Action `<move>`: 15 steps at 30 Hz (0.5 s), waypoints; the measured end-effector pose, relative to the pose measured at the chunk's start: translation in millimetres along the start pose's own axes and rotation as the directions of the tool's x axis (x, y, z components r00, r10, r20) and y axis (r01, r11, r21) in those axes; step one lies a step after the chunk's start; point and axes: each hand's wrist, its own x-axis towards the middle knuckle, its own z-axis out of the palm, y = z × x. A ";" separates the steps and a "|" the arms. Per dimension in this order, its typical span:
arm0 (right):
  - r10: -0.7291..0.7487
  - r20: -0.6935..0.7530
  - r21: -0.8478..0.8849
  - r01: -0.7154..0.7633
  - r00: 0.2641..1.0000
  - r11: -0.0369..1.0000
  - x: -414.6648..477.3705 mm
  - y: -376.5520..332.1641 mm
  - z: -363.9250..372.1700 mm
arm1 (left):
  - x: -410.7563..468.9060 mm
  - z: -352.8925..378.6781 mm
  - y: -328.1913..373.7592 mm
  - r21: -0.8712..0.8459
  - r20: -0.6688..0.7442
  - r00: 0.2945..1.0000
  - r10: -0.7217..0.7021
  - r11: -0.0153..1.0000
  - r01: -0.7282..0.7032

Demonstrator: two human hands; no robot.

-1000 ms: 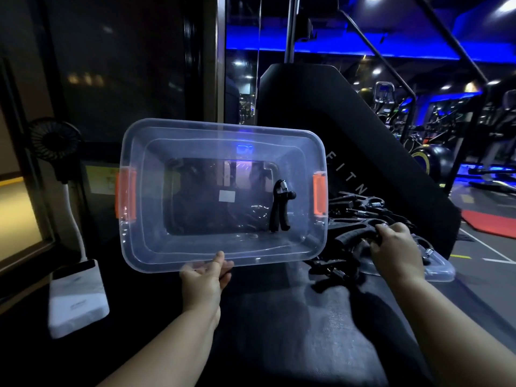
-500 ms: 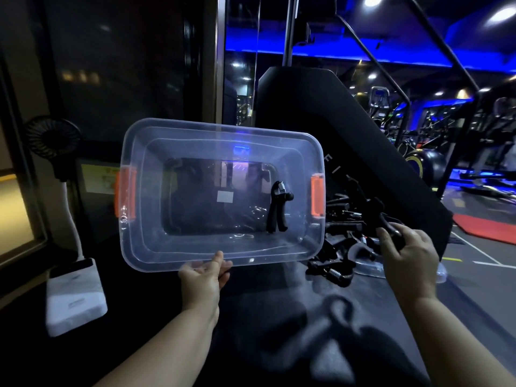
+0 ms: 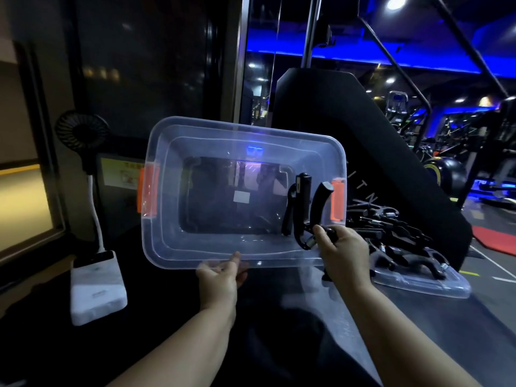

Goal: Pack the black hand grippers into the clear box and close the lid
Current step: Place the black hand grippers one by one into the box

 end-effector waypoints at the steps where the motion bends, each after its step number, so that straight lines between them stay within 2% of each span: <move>1: 0.035 0.031 0.013 -0.036 0.999 0.999 2.3 -0.9 6.5 | -0.2 -0.2 -0.1 -0.005 0.002 1.000 0.003 1.000 -0.003; 6: 0.115 0.135 -0.050 -0.109 0.984 0.993 10.5 -4.4 28.8 | -0.3 -0.3 -0.7 -0.026 0.006 1.000 0.020 0.999 -0.020; 11: 0.164 0.163 -0.074 -0.153 0.973 0.985 17.1 -5.3 38.8 | 0.6 -0.3 -2.1 -0.041 0.026 0.999 0.024 0.999 -0.023; 15: 0.129 0.180 -0.126 -0.107 0.975 0.986 24.7 -4.3 43.7 | 1.9 -0.8 -3.5 -0.051 0.032 0.999 0.030 0.998 -0.029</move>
